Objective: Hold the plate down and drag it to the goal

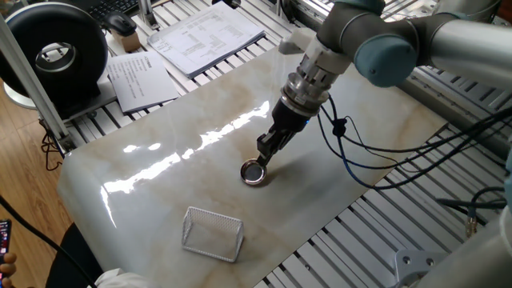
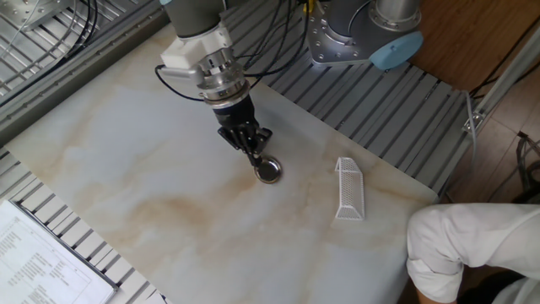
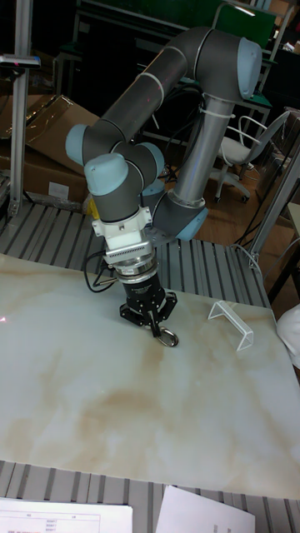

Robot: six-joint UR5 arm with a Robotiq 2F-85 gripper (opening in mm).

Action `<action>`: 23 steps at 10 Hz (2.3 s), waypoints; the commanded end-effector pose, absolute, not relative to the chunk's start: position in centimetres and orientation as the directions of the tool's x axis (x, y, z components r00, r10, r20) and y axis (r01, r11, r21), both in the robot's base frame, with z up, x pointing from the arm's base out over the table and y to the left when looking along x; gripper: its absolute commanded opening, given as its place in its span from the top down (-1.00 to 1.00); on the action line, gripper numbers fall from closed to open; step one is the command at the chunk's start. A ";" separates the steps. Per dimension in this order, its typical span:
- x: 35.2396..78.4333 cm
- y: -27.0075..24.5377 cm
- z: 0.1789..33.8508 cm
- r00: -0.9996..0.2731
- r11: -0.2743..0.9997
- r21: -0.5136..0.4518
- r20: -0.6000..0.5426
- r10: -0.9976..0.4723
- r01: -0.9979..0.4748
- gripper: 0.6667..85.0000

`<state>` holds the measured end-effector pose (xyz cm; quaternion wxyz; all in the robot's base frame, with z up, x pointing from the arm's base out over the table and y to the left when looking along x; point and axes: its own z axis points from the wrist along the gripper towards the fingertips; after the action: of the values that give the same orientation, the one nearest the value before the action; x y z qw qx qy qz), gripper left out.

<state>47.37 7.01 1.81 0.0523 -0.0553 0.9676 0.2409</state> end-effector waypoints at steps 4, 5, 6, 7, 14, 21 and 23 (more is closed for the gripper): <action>48.2 10.2 2.4 -0.988 0.867 0.491 -0.153 -0.005 -0.081 0.98; 48.1 10.8 2.5 -0.989 0.868 0.493 -0.151 0.009 -0.067 0.98; 48.2 11.0 2.6 -0.989 0.868 0.493 -0.149 0.018 -0.058 0.98; 48.3 10.1 2.4 -0.988 0.882 0.467 -0.152 0.002 -0.070 0.98; 45.2 13.9 3.0 -0.990 0.836 0.532 -0.111 -0.091 -0.137 0.98; 44.9 14.4 2.5 -0.985 0.846 0.507 -0.123 -0.118 -0.164 0.98; 44.7 15.4 3.1 -0.986 0.822 0.546 -0.123 -0.115 -0.164 0.98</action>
<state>44.72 15.17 2.16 0.0443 -0.0661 0.9596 0.2697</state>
